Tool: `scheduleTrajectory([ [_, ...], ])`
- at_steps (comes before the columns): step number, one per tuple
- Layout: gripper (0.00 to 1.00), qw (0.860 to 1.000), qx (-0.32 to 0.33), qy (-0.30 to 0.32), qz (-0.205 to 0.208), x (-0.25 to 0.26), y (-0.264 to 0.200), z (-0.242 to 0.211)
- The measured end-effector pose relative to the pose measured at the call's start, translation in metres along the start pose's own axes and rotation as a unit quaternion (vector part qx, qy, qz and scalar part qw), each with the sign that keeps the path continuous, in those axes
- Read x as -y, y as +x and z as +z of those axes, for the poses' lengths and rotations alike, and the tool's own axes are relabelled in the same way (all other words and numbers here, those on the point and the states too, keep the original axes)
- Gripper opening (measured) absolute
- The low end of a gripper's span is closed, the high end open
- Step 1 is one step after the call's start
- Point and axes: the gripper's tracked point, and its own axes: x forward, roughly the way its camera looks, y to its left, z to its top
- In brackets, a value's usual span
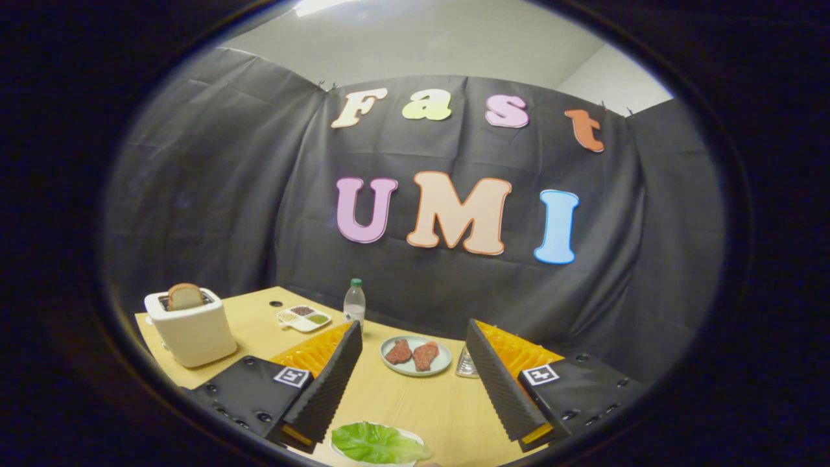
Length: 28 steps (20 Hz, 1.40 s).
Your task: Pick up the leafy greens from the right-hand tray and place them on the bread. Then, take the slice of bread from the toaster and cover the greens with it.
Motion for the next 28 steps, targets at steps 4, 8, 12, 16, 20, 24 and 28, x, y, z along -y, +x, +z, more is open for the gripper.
scheduleTrajectory([
  [4,1.0,0.999,-0.032,-0.019,0.037,0.002,0.0,-0.031],
  [8,1.0,0.994,-0.066,-0.026,0.084,-0.004,0.002,-0.065],
  [12,1.0,0.987,-0.1,-0.036,0.119,-0.006,0.009,-0.1],
  [16,1.0,0.977,-0.139,-0.044,0.155,-0.012,0.017,-0.138],
  [20,1.0,0.963,-0.185,-0.047,0.19,-0.021,0.02,-0.18],
  [24,1.0,0.948,-0.22,-0.055,0.222,-0.035,0.018,-0.215],
  [28,1.0,0.932,-0.254,-0.066,0.248,-0.042,0.015,-0.246],
])
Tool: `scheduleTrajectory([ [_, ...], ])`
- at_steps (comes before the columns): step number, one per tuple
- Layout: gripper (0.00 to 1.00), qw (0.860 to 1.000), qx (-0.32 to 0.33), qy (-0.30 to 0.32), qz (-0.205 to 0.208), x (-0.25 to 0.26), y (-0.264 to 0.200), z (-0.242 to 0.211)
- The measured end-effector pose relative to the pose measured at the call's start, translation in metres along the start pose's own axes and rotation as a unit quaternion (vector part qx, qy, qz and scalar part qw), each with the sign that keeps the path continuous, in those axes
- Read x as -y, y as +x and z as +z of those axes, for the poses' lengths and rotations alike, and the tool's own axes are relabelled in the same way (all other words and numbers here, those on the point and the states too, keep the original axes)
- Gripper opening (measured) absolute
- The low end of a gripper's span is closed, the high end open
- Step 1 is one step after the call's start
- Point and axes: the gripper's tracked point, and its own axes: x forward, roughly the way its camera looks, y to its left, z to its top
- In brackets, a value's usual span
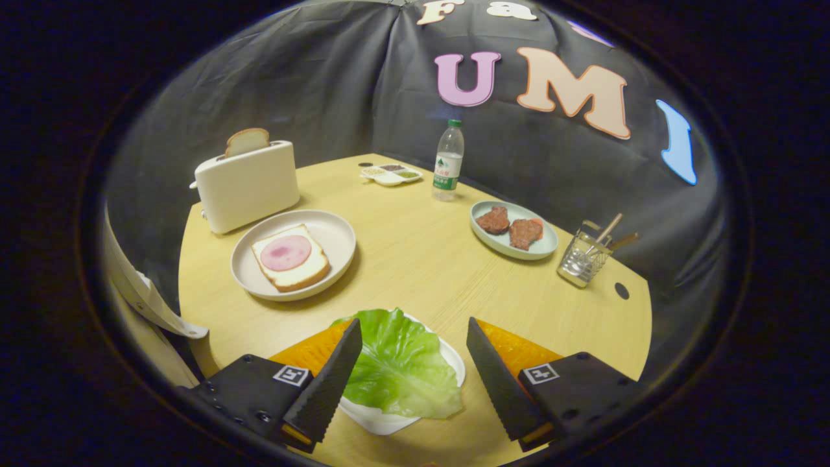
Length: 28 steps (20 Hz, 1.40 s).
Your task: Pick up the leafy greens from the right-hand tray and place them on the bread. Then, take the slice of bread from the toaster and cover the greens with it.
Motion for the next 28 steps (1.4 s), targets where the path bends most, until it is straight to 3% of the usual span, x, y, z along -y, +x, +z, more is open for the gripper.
scheduleTrajectory([
  [9,1.0,0.997,-0.067,0.019,0.031,-0.012,0.024,-0.052],
  [16,1.0,0.996,-0.072,0.044,0.032,-0.014,0.026,-0.058],
  [24,0.27,0.996,-0.077,0.038,0.026,-0.021,0.027,-0.056],
  [26,0.27,0.995,-0.08,0.036,0.037,-0.028,0.024,-0.055],
  [28,0.06,0.996,-0.082,0.032,0.027,-0.024,0.023,-0.055],
])
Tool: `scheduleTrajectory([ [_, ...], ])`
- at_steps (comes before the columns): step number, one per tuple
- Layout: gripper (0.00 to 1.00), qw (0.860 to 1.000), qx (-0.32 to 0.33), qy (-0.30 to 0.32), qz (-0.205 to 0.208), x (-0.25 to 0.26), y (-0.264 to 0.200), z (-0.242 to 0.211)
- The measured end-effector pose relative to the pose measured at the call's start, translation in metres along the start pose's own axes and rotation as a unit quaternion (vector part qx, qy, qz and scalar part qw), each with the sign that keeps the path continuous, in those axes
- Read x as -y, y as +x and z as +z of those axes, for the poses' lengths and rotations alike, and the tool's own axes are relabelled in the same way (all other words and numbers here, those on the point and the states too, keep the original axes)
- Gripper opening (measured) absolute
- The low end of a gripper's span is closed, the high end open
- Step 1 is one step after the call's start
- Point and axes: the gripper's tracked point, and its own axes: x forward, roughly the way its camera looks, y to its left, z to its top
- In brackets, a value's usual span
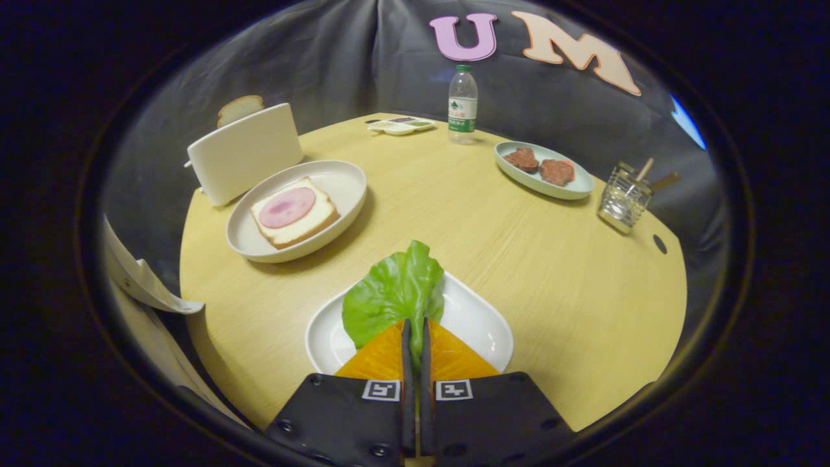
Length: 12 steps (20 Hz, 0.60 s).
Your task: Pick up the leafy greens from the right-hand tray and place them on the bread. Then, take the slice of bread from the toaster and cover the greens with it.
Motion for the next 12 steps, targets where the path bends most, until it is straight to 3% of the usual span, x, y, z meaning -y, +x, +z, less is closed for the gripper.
scheduleTrajectory([
  [12,0.04,0.998,0.063,-0.011,-0.018,-0.031,-0.041,0.078],
])
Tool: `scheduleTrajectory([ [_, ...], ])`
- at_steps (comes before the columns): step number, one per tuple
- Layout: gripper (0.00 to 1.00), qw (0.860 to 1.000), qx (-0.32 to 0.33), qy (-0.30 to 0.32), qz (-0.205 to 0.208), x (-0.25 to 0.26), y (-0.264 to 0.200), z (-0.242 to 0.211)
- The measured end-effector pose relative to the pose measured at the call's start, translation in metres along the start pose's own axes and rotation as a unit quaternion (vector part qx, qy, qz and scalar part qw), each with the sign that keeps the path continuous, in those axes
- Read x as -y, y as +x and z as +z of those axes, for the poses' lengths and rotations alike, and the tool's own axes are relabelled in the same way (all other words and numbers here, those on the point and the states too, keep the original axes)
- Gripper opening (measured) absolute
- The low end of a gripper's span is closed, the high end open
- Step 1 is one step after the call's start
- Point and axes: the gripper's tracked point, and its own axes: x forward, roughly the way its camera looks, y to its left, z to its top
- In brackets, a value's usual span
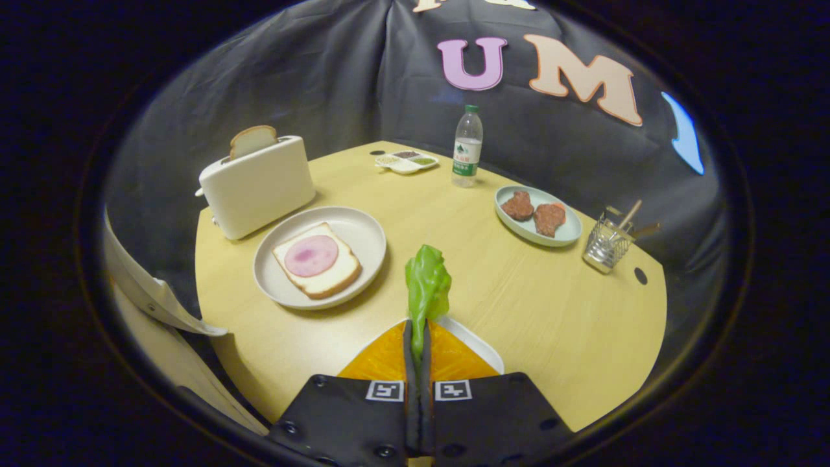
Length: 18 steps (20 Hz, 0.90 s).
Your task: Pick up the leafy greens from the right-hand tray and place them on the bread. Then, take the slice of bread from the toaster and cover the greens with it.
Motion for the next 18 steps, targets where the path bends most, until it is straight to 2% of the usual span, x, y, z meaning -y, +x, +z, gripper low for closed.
scheduleTrajectory([
  [9,0.04,0.999,0.019,-0.023,0.013,-0.053,0.003,0.039],
  [18,0.04,0.997,0.018,-0.055,0.056,-0.113,0.031,0.067],
])
